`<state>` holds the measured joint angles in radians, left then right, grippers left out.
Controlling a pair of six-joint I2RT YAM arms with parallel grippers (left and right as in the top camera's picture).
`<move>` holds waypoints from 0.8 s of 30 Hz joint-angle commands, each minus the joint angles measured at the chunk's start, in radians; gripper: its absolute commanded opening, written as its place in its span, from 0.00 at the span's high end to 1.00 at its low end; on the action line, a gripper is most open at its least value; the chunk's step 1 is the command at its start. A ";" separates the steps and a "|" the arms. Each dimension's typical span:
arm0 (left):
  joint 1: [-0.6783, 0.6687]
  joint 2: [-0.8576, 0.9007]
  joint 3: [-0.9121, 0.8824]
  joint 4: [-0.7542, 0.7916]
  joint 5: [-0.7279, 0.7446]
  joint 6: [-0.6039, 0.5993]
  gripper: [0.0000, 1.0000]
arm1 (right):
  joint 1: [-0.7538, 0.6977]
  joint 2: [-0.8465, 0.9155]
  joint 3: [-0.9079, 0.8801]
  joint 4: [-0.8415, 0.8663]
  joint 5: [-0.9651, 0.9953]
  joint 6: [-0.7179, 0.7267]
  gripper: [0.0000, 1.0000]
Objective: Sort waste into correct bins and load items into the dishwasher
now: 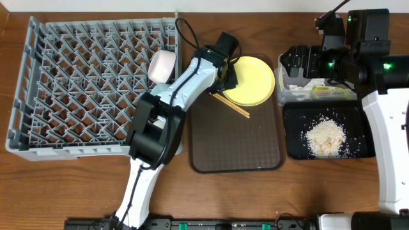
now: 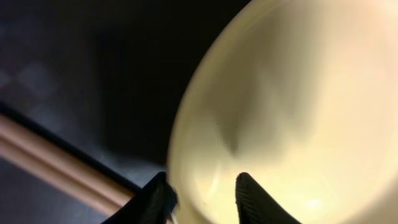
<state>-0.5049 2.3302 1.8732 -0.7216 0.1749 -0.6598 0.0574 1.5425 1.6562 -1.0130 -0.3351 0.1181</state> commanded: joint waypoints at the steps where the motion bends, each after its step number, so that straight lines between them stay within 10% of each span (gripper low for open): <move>1: 0.004 0.051 -0.007 0.006 0.031 -0.009 0.67 | 0.002 0.002 0.010 -0.002 0.006 -0.003 0.01; 9: 0.004 0.060 -0.007 0.010 0.035 -0.012 0.92 | 0.002 0.002 0.010 -0.001 0.006 -0.003 0.01; 24: 0.064 0.018 -0.007 0.017 0.123 -0.005 0.93 | 0.001 0.002 0.010 -0.001 0.010 -0.003 0.01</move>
<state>-0.4671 2.3547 1.8740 -0.7021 0.2642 -0.6765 0.0574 1.5425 1.6558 -1.0134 -0.3344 0.1181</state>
